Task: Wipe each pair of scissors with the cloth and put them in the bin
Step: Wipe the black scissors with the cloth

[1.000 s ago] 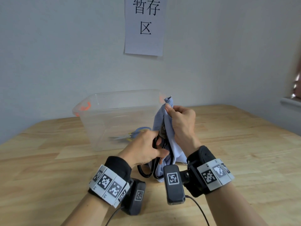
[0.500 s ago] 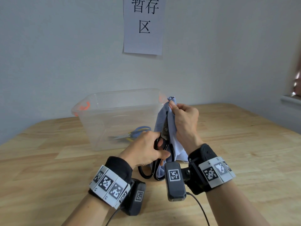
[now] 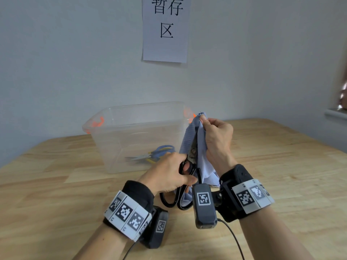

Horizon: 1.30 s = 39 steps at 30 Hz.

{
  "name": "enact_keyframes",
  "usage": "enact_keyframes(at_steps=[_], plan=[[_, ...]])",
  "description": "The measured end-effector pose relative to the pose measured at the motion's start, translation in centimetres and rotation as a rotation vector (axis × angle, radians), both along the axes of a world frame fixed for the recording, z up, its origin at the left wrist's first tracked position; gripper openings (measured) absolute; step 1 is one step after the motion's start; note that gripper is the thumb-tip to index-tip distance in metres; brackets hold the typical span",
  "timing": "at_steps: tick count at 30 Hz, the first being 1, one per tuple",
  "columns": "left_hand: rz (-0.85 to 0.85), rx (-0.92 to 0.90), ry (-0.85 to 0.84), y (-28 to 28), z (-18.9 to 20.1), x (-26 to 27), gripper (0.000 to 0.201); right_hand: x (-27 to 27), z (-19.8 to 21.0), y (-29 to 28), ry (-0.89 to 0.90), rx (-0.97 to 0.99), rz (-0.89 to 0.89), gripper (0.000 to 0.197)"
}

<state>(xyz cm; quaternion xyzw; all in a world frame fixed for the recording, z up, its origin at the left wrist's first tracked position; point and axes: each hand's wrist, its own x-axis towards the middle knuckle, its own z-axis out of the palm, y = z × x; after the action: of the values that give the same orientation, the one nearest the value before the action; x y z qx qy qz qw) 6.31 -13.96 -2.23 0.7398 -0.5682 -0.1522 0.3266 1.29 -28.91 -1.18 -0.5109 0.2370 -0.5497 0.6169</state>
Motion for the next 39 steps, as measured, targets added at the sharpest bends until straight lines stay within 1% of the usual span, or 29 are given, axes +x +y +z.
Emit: enact_keyframes(at_steps=[4, 8, 14, 18, 20, 23, 25, 28, 32, 34, 37, 39], plan=[[-0.002, -0.002, -0.035, 0.0, 0.0, 0.1, 0.039, -0.1, 0.0, 0.0, 0.007, 0.006, -0.002, 0.026], [-0.016, -0.008, -0.056, 0.0, 0.1, 0.1, 0.041, -0.2, 0.2, -0.2, -0.009, 0.011, -0.031, 0.028], [-0.039, 0.004, -0.026, 0.2, 0.0, 0.6, 0.042, -0.7, 0.5, -0.2, -0.013, 0.021, -0.016, 0.028], [-0.008, 0.021, -0.085, 0.5, 0.0, 1.5, 0.042, -0.7, 0.5, -0.1, -0.022, 0.017, -0.003, 0.026], [-0.004, 0.031, -0.062, 0.7, 0.0, 1.7, 0.044, -0.8, 0.6, -0.2, -0.042, 0.032, 0.008, 0.024], [-0.023, 0.043, 0.056, 0.9, -0.2, 1.8, 0.042, -1.1, 0.8, -0.5, -0.077, 0.053, 0.050, 0.024], [-0.027, 0.029, 0.100, 0.9, -0.2, 1.9, 0.041, -1.3, 0.9, -0.4, -0.084, 0.054, 0.081, 0.025], [-0.015, 0.003, 0.097, 1.0, 0.0, 1.9, 0.043, -1.2, 0.8, -0.3, -0.078, 0.077, 0.105, 0.023], [-0.019, -0.045, 0.145, 1.3, 0.4, 2.4, 0.042, -1.3, 0.8, -0.4, -0.109, 0.120, 0.103, 0.024], [0.000, -0.077, 0.155, 1.6, 0.6, 2.8, 0.043, -1.5, 0.8, -0.5, -0.122, 0.127, 0.130, 0.023], [0.030, -0.143, 0.223, 1.8, 0.9, 3.0, 0.042, -1.3, 0.5, -0.3, -0.068, 0.124, 0.188, 0.026], [0.053, -0.182, 0.242, 1.8, 1.1, 2.9, 0.041, -1.1, 0.4, 0.1, -0.002, 0.121, 0.248, 0.021]])
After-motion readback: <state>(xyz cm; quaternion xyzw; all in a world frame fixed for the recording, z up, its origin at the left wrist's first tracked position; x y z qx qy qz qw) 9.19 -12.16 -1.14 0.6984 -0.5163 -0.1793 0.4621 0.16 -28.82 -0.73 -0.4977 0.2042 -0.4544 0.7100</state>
